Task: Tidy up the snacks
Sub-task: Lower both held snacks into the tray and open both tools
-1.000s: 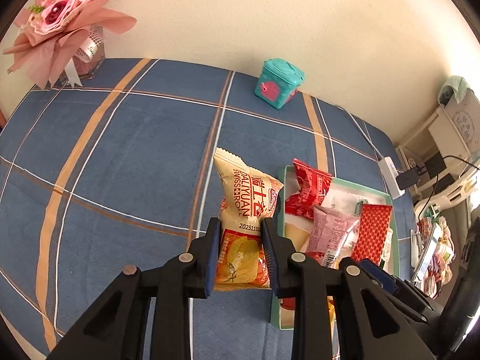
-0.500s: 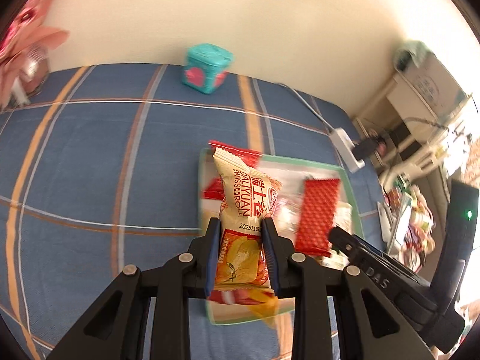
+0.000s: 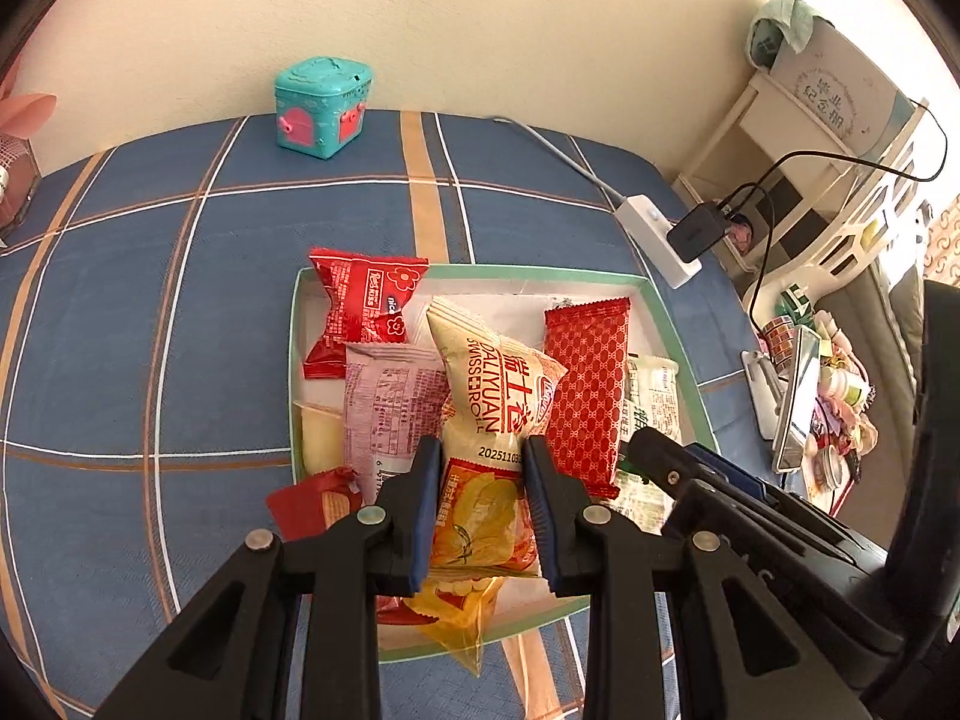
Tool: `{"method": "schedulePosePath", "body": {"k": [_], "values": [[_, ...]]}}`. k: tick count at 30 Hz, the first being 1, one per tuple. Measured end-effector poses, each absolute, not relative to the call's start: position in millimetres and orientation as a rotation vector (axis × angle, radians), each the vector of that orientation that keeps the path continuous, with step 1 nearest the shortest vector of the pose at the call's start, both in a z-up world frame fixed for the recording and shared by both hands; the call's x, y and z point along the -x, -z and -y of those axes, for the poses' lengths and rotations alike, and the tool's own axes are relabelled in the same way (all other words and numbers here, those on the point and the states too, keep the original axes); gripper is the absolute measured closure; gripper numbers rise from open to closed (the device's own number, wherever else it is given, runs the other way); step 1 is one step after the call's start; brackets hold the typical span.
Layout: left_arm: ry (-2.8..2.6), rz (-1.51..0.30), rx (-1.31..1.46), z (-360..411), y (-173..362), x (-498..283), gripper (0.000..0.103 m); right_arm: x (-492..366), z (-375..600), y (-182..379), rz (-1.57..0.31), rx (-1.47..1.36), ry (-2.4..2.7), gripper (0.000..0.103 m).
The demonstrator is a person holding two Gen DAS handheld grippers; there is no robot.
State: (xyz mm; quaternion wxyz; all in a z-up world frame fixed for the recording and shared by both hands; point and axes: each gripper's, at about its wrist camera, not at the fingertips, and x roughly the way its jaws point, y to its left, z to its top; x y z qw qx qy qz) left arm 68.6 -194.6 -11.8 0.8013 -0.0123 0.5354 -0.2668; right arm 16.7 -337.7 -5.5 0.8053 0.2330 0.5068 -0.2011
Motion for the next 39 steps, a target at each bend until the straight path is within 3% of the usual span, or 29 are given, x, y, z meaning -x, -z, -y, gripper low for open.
{"method": "schedulePosePath", "body": {"k": [24,39], "values": [[0.548,-1.097,0.033,187,-6,-65,0.074,-16,337,8,-1.089,-0.506,0.422,0.064],[0.219,-1.071,0.029,108,-7,-95,0.074,-19,333,6,-1.091,-0.496,0.401,0.065]]}}
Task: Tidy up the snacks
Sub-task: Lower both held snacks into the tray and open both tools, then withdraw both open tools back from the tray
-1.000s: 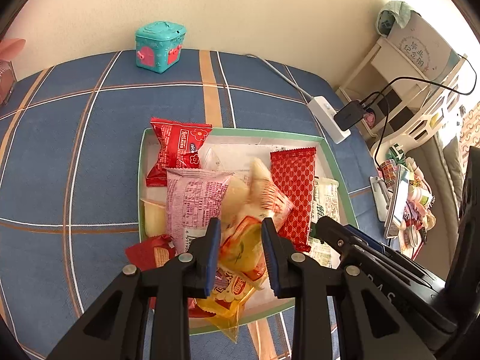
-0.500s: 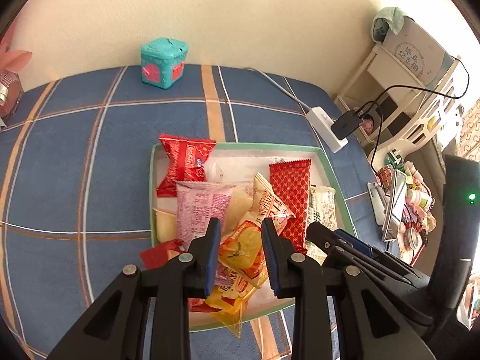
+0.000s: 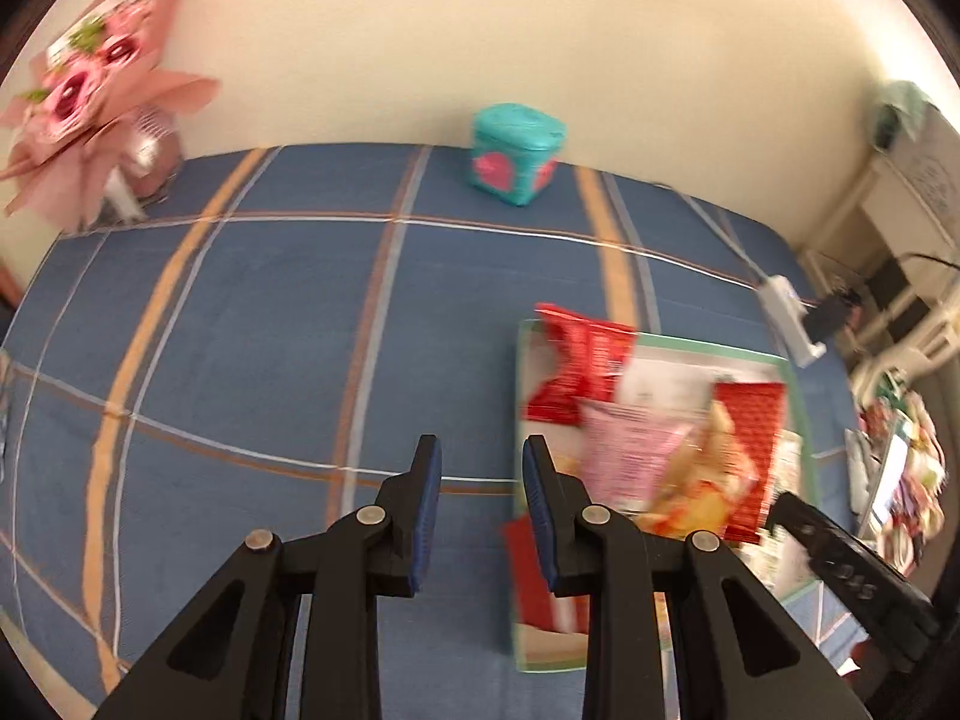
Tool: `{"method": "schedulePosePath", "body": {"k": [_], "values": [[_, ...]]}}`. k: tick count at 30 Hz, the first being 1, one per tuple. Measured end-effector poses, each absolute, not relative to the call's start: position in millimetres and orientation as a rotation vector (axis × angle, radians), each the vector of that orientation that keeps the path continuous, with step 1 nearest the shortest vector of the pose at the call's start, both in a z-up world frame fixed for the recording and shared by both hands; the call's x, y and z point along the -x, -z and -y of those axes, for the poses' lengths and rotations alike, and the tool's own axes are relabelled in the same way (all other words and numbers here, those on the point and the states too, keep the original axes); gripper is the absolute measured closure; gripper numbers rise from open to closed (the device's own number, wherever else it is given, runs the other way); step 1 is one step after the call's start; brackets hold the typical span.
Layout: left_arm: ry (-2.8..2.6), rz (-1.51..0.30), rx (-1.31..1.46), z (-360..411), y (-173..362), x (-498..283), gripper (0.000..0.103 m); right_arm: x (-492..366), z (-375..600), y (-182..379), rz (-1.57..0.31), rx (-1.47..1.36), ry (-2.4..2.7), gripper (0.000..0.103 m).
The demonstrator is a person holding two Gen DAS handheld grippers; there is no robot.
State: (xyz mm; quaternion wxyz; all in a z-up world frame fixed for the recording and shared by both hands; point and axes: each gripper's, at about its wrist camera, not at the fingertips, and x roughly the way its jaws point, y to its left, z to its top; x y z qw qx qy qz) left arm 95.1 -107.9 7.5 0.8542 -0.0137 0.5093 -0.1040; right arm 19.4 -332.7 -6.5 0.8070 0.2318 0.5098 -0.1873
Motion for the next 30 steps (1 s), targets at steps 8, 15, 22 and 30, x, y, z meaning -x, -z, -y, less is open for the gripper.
{"method": "schedulePosePath", "body": {"k": [8,15,22,30], "values": [[0.174,-1.093,0.084,84,0,-102,0.074,-21,327,2,-1.072,-0.478,0.383,0.065],[0.166,-1.107,0.065,87,4,-103,0.050,-25,320,-2,-1.057,-0.450,0.364,0.065],[0.142,-1.112,0.052,84,9,-105,0.025,-30,309,0,-1.058,-0.408,0.316,0.034],[0.114,-1.092,0.024,80,9,-106,0.012,-34,301,3,-1.071,-0.359,0.312,0.017]]}}
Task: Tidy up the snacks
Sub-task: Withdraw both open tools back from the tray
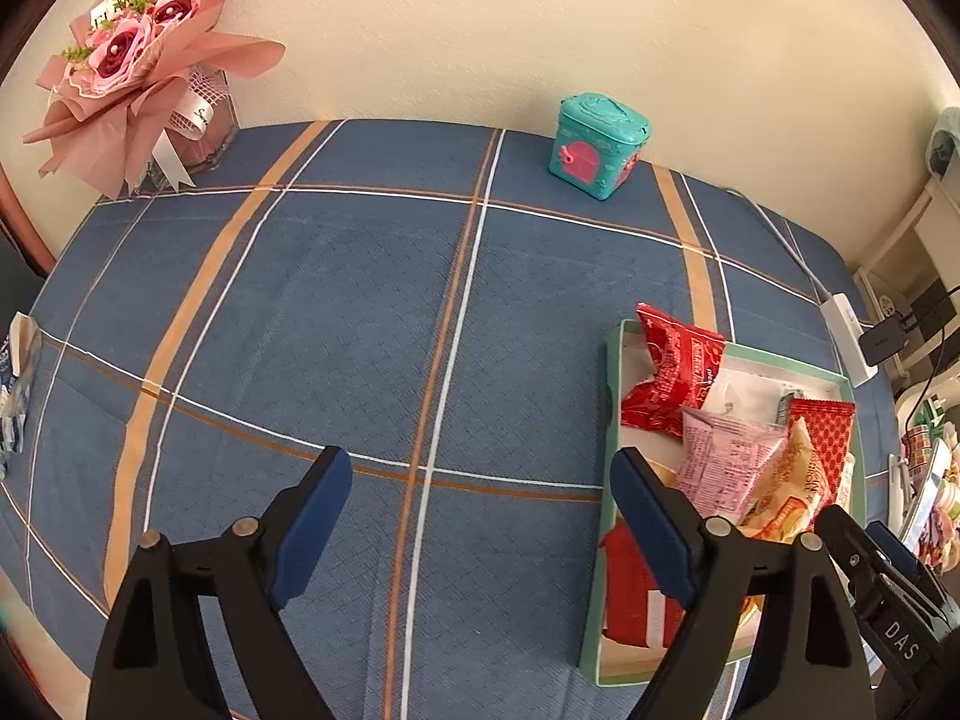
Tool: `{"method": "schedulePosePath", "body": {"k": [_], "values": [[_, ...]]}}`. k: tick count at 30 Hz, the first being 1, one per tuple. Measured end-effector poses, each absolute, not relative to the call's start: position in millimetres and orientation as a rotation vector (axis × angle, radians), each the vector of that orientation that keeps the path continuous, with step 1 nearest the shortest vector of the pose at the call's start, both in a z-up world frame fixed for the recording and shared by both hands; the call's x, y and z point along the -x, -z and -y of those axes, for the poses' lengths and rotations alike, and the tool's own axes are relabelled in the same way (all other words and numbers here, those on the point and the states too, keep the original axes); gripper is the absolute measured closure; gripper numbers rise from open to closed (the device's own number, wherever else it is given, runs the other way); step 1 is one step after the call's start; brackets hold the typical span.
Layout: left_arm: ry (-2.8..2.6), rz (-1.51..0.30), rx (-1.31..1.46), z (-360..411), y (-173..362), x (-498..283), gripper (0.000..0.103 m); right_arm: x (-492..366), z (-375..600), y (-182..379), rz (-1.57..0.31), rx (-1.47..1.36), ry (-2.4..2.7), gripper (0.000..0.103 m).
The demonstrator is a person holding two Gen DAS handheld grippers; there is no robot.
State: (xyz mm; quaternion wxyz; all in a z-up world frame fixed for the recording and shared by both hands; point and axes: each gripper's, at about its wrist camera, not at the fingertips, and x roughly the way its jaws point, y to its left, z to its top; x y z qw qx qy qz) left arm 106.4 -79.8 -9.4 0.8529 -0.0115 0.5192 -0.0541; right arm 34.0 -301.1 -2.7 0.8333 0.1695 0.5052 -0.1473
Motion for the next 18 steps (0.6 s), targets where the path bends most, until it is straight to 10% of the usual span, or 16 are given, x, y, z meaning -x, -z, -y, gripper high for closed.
{"method": "schedulePosePath", "body": {"k": [18], "values": [[0.045,-1.041,0.037,69,8,-107,0.001,-36,297,4,-1.061,-0.311,0.342,0.000]]}}
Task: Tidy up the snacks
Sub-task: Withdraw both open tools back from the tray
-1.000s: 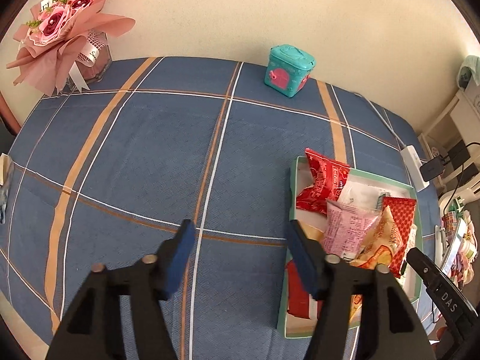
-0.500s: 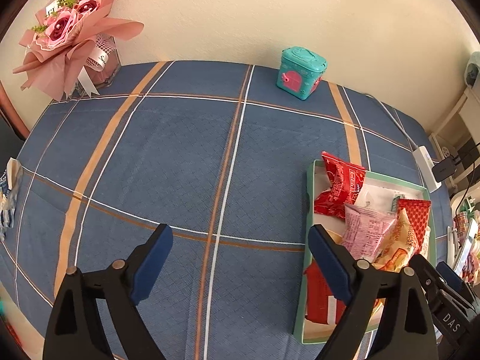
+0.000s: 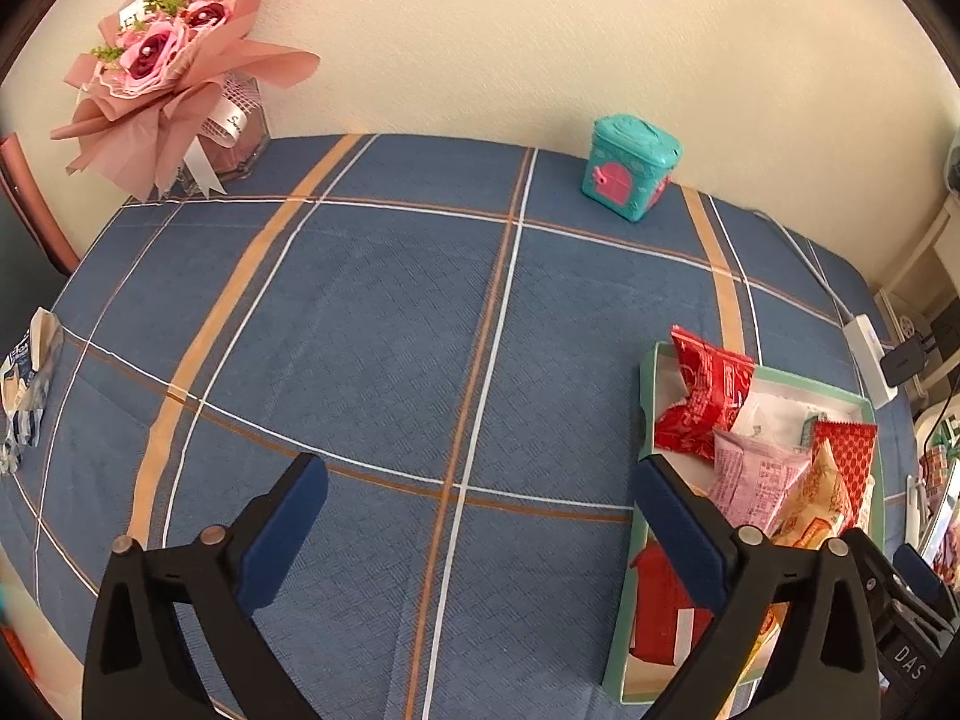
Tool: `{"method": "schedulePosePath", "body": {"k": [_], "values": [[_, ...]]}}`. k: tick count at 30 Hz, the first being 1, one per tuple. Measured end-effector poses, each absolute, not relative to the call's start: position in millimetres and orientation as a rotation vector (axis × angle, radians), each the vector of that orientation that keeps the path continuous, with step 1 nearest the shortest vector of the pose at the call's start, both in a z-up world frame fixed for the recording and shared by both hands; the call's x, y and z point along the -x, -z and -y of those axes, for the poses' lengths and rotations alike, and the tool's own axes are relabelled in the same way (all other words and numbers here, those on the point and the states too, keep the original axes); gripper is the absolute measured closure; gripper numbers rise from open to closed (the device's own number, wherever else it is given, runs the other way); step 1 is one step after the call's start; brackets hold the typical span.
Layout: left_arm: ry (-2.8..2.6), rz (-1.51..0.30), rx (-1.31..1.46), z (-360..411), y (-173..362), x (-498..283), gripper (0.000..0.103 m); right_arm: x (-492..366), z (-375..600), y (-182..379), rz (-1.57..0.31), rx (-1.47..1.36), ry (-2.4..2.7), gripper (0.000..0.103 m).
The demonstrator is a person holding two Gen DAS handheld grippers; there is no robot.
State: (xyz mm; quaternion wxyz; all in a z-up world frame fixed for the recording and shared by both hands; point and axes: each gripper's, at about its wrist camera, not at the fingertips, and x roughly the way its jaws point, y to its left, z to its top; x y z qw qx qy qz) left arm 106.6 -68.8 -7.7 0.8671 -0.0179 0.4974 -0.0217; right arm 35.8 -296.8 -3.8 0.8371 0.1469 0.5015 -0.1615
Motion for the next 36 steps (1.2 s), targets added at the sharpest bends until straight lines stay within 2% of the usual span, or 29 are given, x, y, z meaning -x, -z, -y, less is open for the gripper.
{"method": "schedulePosePath", "body": {"k": [22,36], "values": [[0.025,-1.044,0.001,58,5,-92,0.001,-26,287,2,-1.063,-0.308,0.319,0.000],[0.041,-0.985,-0.053,55,-15,-59,0.001,-5,268,1,-1.070,-0.296,0.299,0.000]]}}
